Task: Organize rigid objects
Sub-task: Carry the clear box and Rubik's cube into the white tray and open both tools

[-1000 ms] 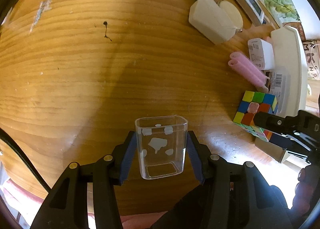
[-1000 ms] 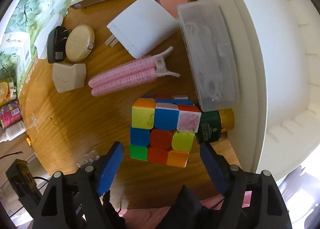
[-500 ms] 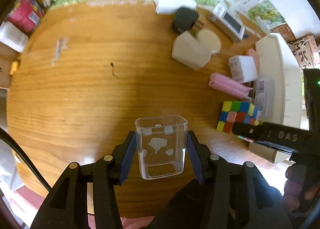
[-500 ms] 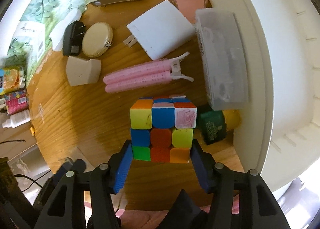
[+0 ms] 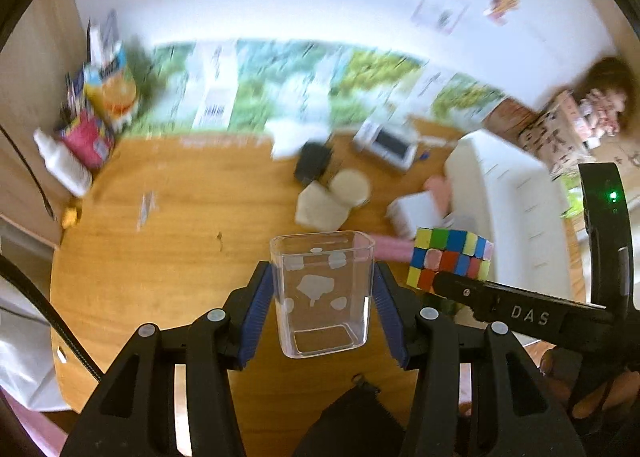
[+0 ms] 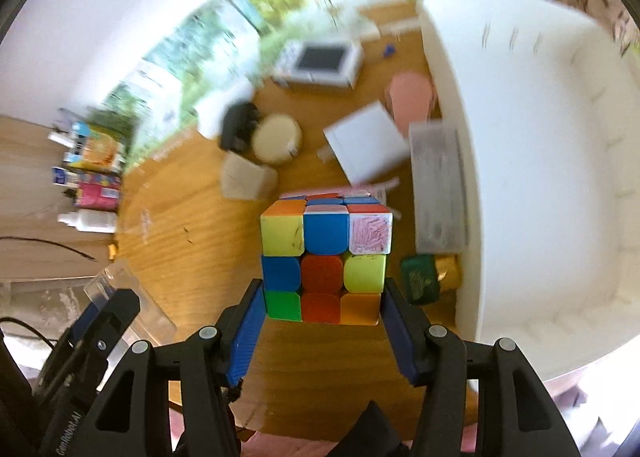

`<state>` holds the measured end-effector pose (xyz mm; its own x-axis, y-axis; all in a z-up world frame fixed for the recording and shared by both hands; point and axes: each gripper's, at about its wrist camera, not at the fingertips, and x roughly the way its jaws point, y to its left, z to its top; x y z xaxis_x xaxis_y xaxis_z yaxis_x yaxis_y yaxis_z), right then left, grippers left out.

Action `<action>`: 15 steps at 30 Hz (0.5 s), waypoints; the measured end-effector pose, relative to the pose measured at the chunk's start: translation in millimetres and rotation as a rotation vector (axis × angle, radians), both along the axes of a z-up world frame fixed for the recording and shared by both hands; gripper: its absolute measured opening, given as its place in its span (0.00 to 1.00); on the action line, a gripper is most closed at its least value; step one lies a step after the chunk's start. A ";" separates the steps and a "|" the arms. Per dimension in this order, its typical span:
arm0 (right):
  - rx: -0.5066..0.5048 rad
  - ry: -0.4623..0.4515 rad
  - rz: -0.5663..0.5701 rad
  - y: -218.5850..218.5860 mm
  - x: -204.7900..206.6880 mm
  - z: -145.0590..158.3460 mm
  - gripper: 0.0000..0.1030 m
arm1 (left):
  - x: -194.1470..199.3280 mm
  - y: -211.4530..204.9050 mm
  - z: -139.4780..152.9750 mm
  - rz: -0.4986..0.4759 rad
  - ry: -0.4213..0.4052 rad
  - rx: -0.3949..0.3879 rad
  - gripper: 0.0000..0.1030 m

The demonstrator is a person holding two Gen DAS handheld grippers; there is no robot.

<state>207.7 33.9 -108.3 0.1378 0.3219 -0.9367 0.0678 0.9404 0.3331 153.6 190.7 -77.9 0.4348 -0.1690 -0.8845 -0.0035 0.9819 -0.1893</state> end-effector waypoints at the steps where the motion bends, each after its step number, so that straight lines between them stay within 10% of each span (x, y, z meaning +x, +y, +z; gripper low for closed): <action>1: 0.001 -0.034 0.005 -6.9 2.4 5.6 0.55 | -2.2 -2.3 4.5 -0.008 -0.019 -0.003 0.52; 15: -0.108 -0.424 0.018 -92.0 -24.6 73.7 0.54 | -29.5 -81.6 54.9 -0.064 -0.292 -0.022 0.52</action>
